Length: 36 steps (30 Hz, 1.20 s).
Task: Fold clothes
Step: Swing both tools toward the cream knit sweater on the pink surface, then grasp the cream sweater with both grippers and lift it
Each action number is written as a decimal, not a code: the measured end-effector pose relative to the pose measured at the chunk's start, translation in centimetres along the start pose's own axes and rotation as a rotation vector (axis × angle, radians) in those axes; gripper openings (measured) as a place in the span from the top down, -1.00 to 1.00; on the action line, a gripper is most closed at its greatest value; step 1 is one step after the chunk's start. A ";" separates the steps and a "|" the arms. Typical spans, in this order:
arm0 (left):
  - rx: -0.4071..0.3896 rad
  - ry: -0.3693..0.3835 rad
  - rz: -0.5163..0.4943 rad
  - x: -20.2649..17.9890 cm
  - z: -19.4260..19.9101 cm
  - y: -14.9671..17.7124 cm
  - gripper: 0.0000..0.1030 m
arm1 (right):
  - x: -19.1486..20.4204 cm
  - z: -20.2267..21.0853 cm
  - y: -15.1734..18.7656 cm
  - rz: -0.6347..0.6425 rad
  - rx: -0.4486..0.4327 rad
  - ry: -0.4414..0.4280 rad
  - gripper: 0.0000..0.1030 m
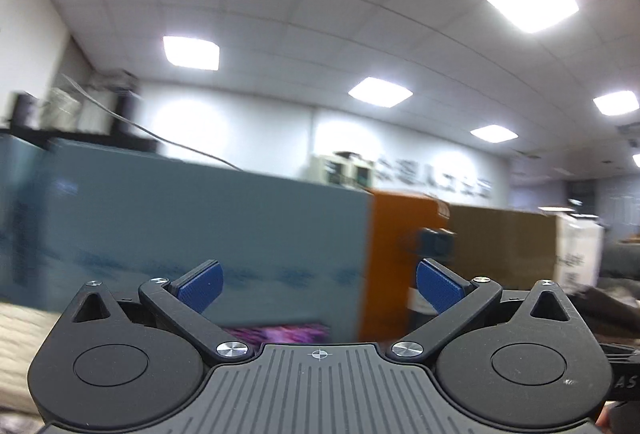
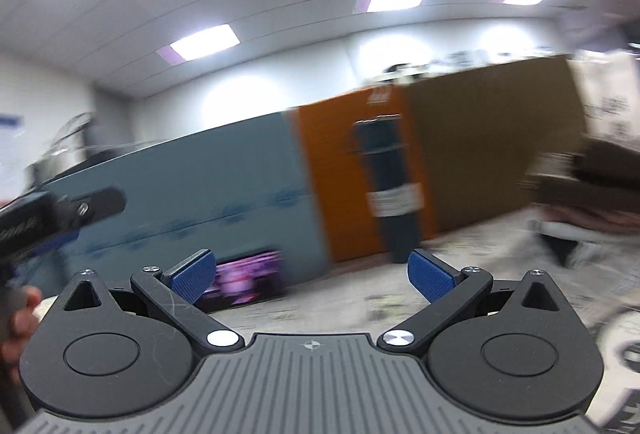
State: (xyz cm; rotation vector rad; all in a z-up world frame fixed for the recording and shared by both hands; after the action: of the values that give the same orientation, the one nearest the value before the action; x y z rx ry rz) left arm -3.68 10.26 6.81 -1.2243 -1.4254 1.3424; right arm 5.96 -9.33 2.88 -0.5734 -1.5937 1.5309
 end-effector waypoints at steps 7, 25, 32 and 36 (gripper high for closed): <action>-0.038 -0.266 0.005 10.4 5.4 -2.6 -1.00 | 11.4 -3.1 -0.2 -0.022 0.148 -0.283 -1.00; 0.089 -0.373 0.818 37.8 11.9 4.4 -1.00 | 28.0 -14.6 6.5 -0.226 0.612 -0.595 -1.00; 0.157 -0.414 0.828 39.2 10.2 7.2 -1.00 | 30.5 -18.3 9.6 -0.206 0.686 -0.574 -1.00; 0.156 -0.315 0.725 37.6 9.3 6.0 -1.00 | 32.3 -20.3 11.0 -0.210 0.704 -0.568 -1.00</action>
State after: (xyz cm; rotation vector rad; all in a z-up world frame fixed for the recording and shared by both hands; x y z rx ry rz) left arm -19.62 44.84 -2.42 -1.5448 -1.0726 2.1702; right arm 2.18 29.95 -1.43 0.4381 -1.2972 2.0356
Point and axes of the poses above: each gripper's, at about its wrist camera, not at the fingertips, and z roughly against the way its jaws point, x to its left, y to its underside, the point moved 8 cm from there along -z, roughly the way its jaws point, and after that the axes turned 9 degrees about y, right-handed, at the moved point
